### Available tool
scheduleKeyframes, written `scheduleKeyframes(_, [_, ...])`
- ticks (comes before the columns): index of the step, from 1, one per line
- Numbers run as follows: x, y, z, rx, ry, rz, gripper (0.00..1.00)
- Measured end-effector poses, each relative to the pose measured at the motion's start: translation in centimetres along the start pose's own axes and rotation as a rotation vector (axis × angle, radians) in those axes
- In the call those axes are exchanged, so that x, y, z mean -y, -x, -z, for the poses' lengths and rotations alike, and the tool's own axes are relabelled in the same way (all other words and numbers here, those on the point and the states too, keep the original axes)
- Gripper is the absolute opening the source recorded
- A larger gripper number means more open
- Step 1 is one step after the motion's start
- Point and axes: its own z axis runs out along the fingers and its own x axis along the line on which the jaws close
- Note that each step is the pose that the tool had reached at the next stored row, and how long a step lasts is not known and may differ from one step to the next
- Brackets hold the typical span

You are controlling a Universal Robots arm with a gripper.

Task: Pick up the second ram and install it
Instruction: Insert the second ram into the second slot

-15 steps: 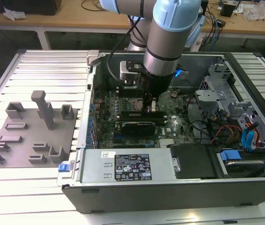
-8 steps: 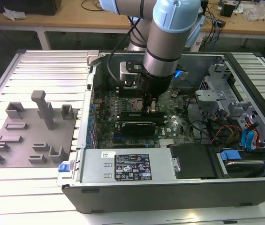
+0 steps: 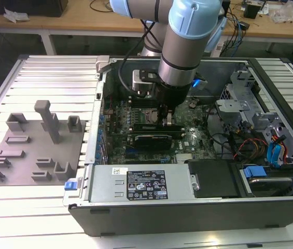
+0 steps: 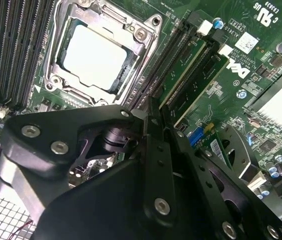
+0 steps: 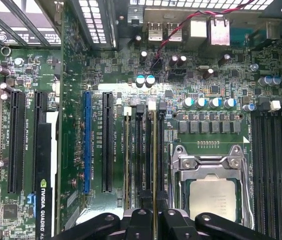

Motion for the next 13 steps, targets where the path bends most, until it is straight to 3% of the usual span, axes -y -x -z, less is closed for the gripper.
scheduleKeyframes(5, [-0.01, 0.02, 0.15, 0.002, -0.0001, 0.0, 0.11])
scheduleKeyframes(8, [-0.02, 0.02, 0.22, 0.0097, -0.0002, -0.002, 0.11])
scheduleKeyframes(13, [0.12, -0.16, 0.15, 0.0099, 0.0006, -0.002, 0.11])
